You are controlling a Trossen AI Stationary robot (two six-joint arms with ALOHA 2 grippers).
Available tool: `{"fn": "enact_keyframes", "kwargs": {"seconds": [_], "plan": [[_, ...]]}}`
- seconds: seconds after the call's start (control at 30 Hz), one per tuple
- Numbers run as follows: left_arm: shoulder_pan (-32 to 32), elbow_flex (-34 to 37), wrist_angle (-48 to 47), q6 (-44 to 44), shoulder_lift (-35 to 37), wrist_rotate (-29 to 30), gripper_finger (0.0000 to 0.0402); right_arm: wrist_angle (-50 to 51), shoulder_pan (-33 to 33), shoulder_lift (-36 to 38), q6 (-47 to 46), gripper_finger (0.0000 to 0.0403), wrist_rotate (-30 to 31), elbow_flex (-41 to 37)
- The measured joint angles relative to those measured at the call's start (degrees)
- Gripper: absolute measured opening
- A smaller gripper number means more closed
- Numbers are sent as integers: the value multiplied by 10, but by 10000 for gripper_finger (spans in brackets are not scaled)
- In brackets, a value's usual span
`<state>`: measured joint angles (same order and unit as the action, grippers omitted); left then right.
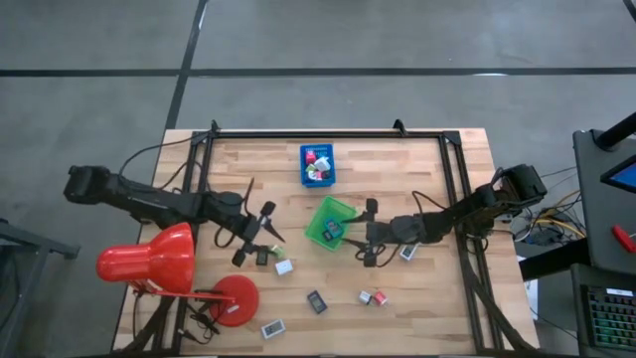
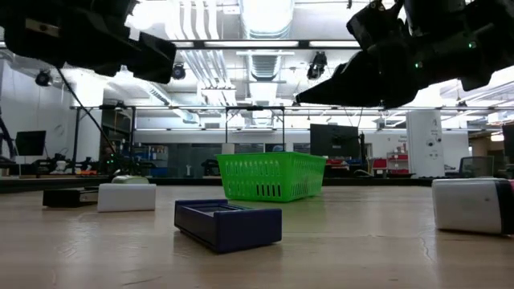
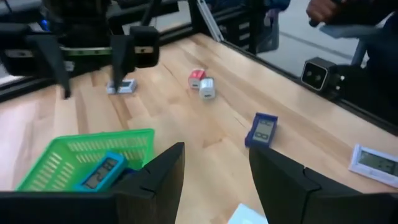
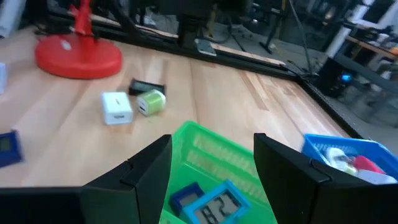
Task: Pick & Place Office items
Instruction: Put the blue digital clock into the green bin
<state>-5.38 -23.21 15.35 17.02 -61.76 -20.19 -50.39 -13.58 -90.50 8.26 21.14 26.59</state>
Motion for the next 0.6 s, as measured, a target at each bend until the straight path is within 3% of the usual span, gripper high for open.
{"fn": "enact_keyframes", "kwargs": {"seconds": [0.23,0.4,0.6], "plan": [[-16,-61,-22,14,-140,11,197,36,3,0,4,221,45,-2],[-30,-140,-93,36,-250,11,233,36,3,2,-3,221,52,-9],[-64,-231,-189,67,-333,11,277,39,3,17,-15,221,78,-36]]}}
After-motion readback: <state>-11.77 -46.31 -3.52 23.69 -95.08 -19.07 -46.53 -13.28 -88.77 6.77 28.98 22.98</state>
